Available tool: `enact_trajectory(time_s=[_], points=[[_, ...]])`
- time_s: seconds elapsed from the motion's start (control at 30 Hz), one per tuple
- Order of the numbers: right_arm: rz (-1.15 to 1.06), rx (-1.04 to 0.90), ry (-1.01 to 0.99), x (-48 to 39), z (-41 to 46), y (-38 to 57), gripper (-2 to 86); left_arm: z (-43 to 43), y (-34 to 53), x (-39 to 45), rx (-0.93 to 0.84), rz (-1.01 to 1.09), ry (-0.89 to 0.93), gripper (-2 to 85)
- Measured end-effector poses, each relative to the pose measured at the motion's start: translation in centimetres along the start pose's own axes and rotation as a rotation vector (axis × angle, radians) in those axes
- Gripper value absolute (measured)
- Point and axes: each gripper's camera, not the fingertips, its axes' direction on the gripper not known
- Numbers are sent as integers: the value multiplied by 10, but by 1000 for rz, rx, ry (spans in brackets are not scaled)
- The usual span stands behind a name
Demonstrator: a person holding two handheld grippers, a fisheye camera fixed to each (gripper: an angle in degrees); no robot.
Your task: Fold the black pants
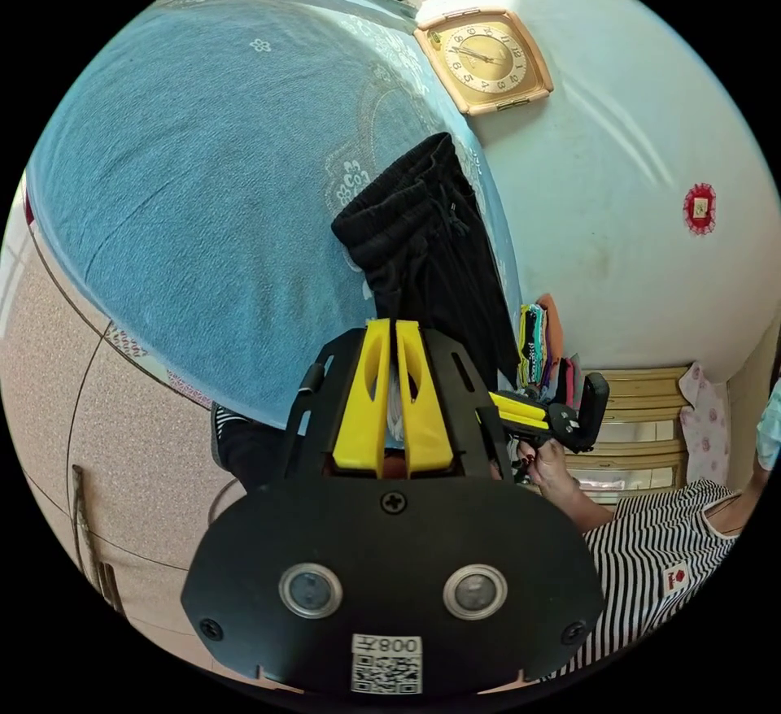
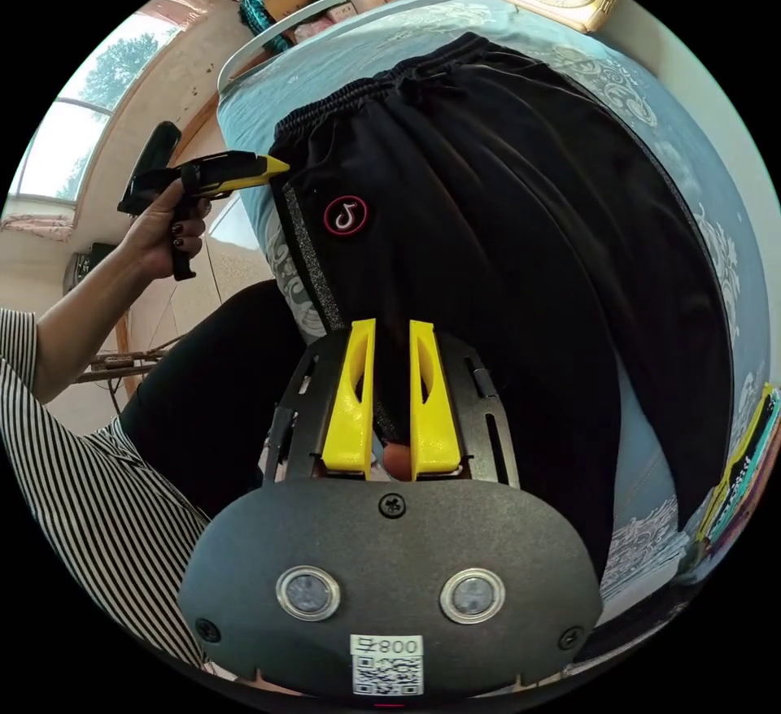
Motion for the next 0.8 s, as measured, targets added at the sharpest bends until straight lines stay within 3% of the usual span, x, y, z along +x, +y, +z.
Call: enact_trajectory(time_s=[0.47, 0.67, 0.8], points=[[73, 34, -45, -32, -30, 78, 24, 10, 8, 59, 31, -3, -89, 19], [185, 163, -58, -23, -87, 139, 14, 6, 20, 121, 113, 77, -172, 22], [331, 198, 0, -2, -119, 209, 9, 56, 25, 188, -30, 251, -150, 19]])
